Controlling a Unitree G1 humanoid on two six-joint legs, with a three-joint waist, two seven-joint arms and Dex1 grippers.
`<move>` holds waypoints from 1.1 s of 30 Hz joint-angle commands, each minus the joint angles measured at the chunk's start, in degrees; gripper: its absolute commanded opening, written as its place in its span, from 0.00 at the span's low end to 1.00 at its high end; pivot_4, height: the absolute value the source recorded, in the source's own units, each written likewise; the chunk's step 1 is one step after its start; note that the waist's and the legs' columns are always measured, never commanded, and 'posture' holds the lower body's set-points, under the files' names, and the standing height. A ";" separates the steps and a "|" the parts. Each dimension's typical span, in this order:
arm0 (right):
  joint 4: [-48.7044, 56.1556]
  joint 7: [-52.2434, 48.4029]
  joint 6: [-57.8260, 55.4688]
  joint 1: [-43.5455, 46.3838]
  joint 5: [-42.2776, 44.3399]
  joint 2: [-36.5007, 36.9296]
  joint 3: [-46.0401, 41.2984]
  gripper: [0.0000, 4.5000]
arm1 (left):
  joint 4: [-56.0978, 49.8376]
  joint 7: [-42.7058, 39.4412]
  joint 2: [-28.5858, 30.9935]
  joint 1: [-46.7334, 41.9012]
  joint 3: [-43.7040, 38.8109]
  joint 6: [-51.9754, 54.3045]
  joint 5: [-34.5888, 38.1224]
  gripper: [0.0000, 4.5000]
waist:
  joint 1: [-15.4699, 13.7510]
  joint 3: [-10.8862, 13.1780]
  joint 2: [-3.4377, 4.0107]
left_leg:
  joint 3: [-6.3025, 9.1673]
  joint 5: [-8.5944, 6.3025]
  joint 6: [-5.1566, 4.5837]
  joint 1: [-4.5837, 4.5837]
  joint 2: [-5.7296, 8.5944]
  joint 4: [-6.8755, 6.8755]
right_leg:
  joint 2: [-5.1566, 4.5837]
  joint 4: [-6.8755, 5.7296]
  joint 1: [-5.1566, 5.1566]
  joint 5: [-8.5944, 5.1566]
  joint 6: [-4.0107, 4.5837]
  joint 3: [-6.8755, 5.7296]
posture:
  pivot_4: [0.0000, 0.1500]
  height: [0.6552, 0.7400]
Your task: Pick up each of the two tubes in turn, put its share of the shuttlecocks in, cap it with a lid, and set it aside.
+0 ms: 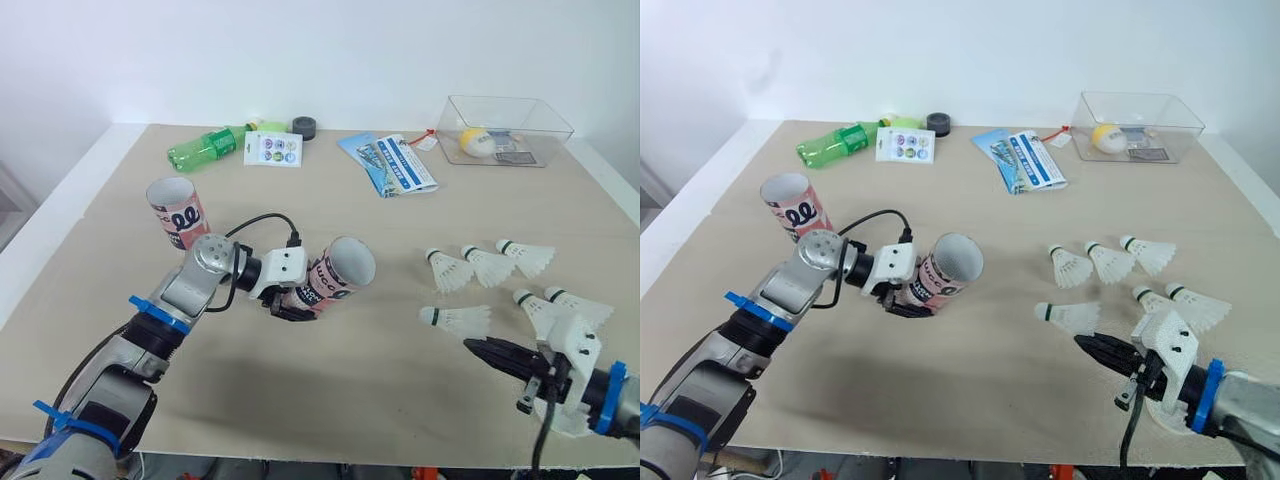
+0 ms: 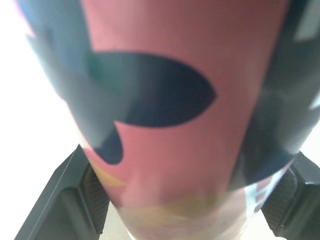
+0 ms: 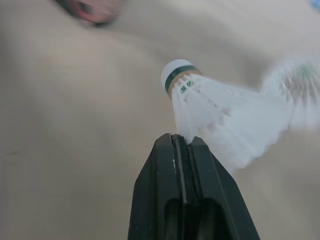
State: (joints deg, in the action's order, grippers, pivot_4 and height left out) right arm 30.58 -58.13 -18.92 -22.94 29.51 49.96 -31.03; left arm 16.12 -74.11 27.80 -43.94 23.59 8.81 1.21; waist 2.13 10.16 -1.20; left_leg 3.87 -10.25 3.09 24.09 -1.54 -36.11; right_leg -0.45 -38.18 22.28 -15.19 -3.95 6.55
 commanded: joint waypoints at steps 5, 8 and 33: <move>0.40 -2.68 7.18 19.34 -2.94 13.15 -0.56 0.03 | 7.26 -1.48 0.02 -6.12 0.20 1.11 -1.98 0.78 | 0.68 0.11 -0.19 | -0.02 0.09 -0.13 -0.02 -0.05 -0.06 | 0.05 0.00 0.03 0.16 0.06 -0.03 | 1.00 1.00; -2.46 -2.10 13.68 31.56 -8.44 16.40 8.33 0.03 | 8.53 -2.00 -0.45 -8.68 0.51 2.09 -2.59 0.78 | 0.95 0.20 -0.14 | -0.06 0.09 -0.13 0.10 -0.08 -0.01 | 0.06 0.01 0.14 0.15 0.08 -0.02 | 1.00 1.00; -24.59 -14.21 33.97 69.65 -22.96 3.37 40.07 0.41 | 0.10 2.17 -2.50 -5.87 1.05 12.21 -4.08 0.78 | 0.40 0.28 -0.06 | 0.00 0.13 -0.07 0.46 -0.01 0.28 | 0.00 -0.10 0.59 0.13 -0.13 -0.06 | 1.00 1.00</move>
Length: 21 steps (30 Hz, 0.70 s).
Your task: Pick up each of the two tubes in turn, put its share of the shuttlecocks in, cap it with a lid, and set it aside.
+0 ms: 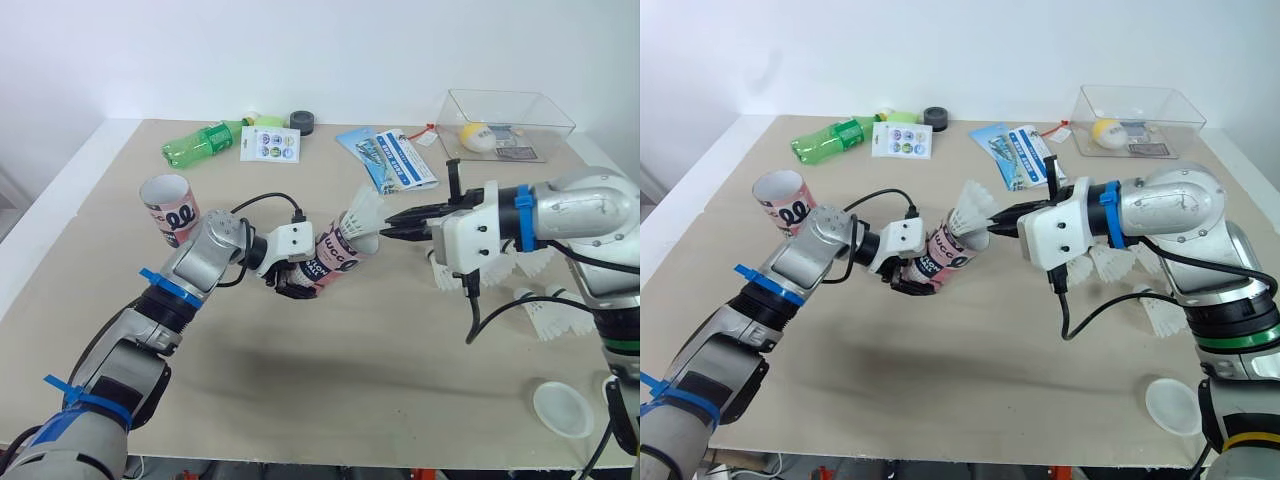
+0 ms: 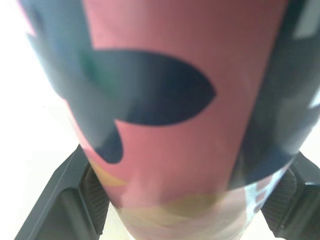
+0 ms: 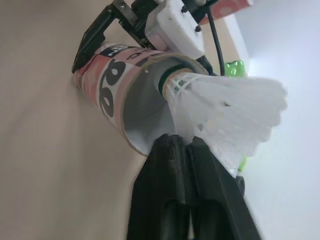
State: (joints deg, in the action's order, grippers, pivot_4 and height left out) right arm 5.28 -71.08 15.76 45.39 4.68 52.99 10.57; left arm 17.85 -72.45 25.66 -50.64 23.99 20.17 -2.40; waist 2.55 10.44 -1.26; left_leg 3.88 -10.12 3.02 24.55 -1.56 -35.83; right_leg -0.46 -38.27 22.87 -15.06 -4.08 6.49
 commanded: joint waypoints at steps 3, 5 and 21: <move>2.09 -2.26 -4.98 0.01 6.28 1.33 -4.08 0.66 | -2.08 1.05 -0.01 1.35 0.39 1.72 -0.45 0.78 | -0.02 0.00 0.00 | 0.03 0.00 0.00 0.00 0.00 0.00 | 0.00 0.00 -0.01 0.07 0.12 -0.03 | 1.00 1.00; 2.80 -1.85 -8.89 -2.06 9.35 2.36 -6.73 0.80 | -1.56 1.54 0.13 1.32 0.22 1.88 -0.55 0.78 | -0.16 0.00 0.00 | 0.04 0.00 0.00 0.00 0.00 0.00 | -0.01 0.00 -0.03 0.15 0.26 -0.03 | 1.00 1.00; 28.55 40.73 -58.24 -40.40 23.72 -12.77 -30.03 0.98 | -0.71 2.00 0.37 1.84 0.70 1.30 -0.68 0.78 | 0.07 -0.10 0.12 | 0.12 0.09 -0.10 -0.21 0.01 -0.12 | 0.08 -0.42 -0.11 0.00 0.08 -0.03 | 1.00 1.00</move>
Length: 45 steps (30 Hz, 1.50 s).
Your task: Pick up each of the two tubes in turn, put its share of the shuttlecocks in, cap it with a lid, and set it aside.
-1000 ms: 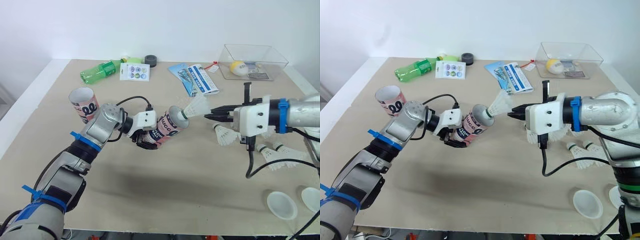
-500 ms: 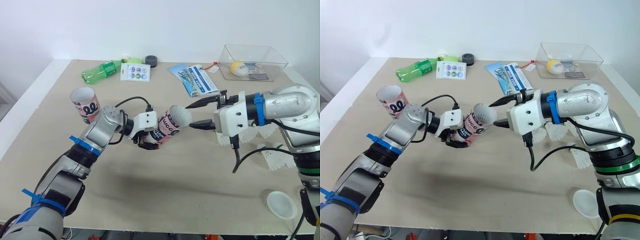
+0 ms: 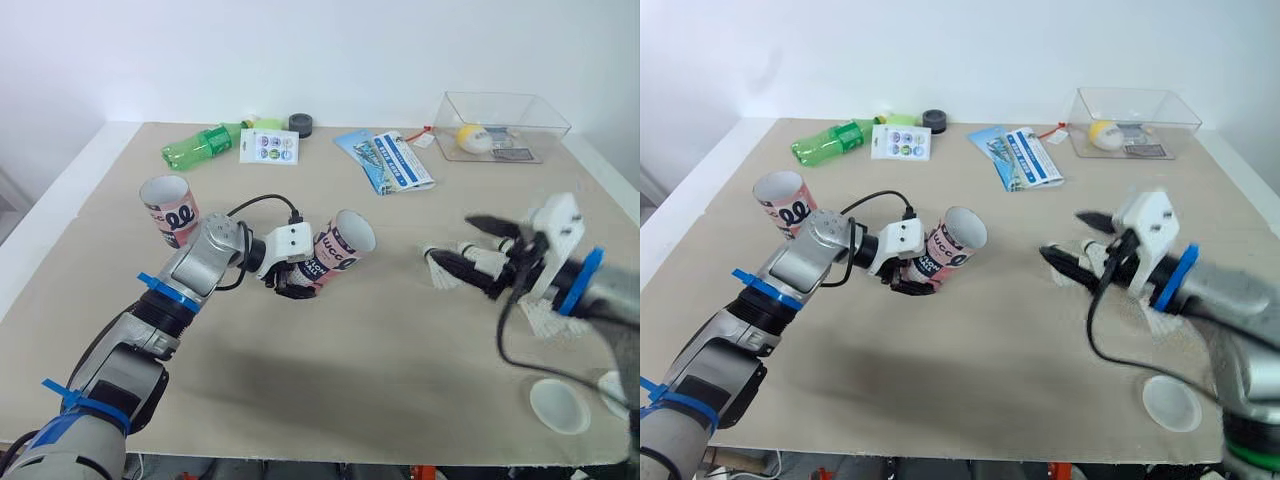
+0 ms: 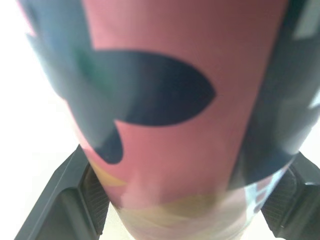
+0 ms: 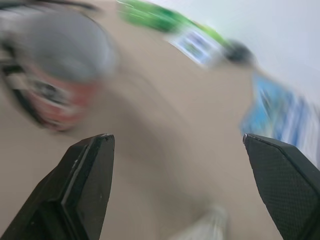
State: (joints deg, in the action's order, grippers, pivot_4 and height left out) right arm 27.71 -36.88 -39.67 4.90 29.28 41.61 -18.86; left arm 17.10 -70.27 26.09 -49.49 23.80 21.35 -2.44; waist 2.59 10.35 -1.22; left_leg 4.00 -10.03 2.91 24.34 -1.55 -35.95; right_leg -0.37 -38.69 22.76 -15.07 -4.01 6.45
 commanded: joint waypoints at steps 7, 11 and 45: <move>7.14 13.91 -5.21 -2.49 -4.91 -5.63 3.18 0.98 | 0.52 -0.08 -0.31 0.41 0.82 -0.11 -0.92 0.78 | 0.11 -0.03 0.08 | -0.10 0.15 -0.13 -0.05 0.00 -0.04 | 0.00 -0.04 0.03 0.02 0.22 0.08 | 1.00 1.00; 3.44 12.42 -2.47 -3.31 -6.33 -6.12 5.55 0.98 | 0.51 -0.19 -0.38 0.48 0.90 -0.22 -1.01 0.78 | 0.08 -0.03 0.08 | -0.11 0.15 -0.13 -0.03 0.01 -0.02 | -0.01 -0.03 0.03 0.06 0.10 0.08 | 1.00 1.00; -14.12 9.42 11.56 11.39 -15.82 -9.89 13.24 0.01 | 0.45 0.56 -0.43 1.27 0.37 -0.65 -1.43 0.78 | 0.11 -0.03 0.08 | -0.10 0.15 -0.14 -0.03 0.01 0.10 | 0.01 -0.02 0.06 0.09 -0.01 0.06 | 1.00 1.00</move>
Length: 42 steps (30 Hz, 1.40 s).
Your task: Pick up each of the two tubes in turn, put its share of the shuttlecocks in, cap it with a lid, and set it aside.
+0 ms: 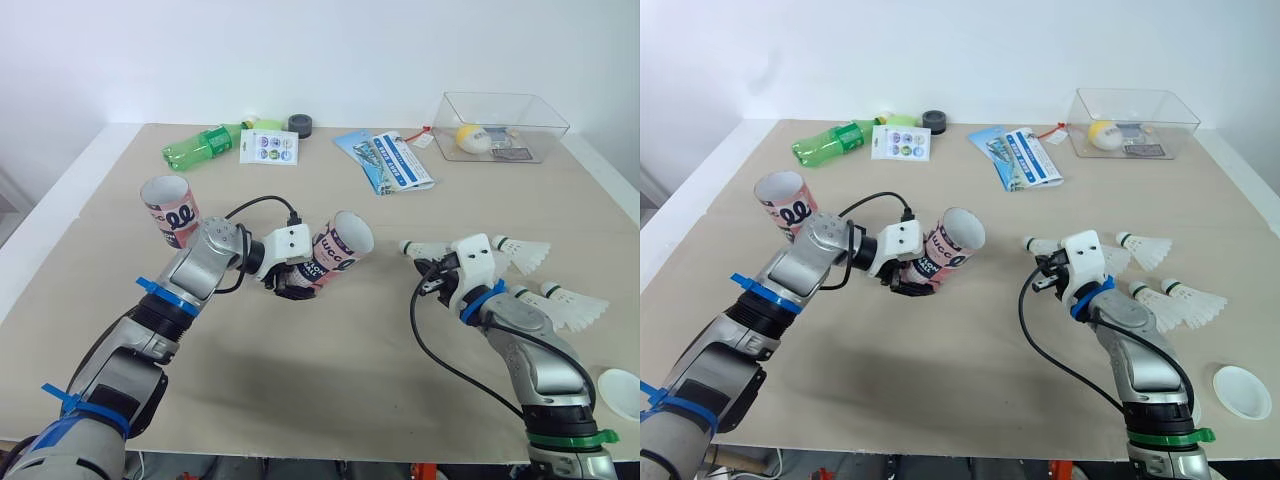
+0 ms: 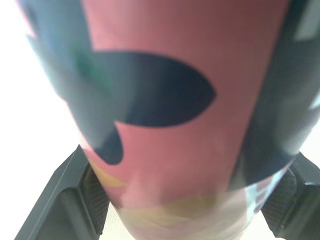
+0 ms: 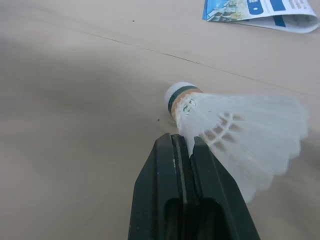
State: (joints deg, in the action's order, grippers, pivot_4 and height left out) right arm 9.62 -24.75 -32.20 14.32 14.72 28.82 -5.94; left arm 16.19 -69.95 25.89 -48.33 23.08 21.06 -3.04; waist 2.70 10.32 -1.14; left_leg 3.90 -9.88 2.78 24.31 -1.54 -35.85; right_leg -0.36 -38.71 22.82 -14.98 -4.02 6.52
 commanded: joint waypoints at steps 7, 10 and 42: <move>4.57 -21.86 23.61 9.49 0.70 17.09 -2.99 0.01 | 3.43 -0.04 -0.28 -0.76 1.13 -1.80 -1.44 0.78 | 0.04 0.03 0.02 | -0.01 0.00 0.00 -0.02 0.00 -0.01 | 0.01 0.01 0.00 0.02 -0.02 -0.01 | 1.00 1.00; 3.30 -34.51 32.41 13.77 4.50 23.19 -3.36 0.01 | 4.49 -0.14 -0.54 -1.11 1.23 -2.22 -1.68 0.78 | 0.04 0.05 0.04 | -0.02 0.00 0.00 -0.02 0.01 0.02 | -0.01 0.05 -0.02 0.01 -0.03 -0.01 | 1.00 1.00; -3.74 -45.89 40.43 21.12 5.18 24.88 4.16 0.97 | 1.44 -1.09 -1.00 -0.55 0.73 1.27 -0.79 0.78 | -0.31 0.04 -0.08 | 0.01 0.02 0.01 0.06 -0.01 0.22 | -0.09 0.46 -0.12 0.10 -0.01 -0.06 | 1.00 1.00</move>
State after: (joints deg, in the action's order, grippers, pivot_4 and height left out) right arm 2.74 -71.88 12.34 35.77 15.89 52.06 2.64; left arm 17.94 -71.17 24.62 -49.80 22.77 21.72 -3.35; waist 2.38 10.35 -1.22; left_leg 3.95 -9.86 2.78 24.40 -1.54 -35.62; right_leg -0.47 -38.24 22.70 -14.88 -4.01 6.43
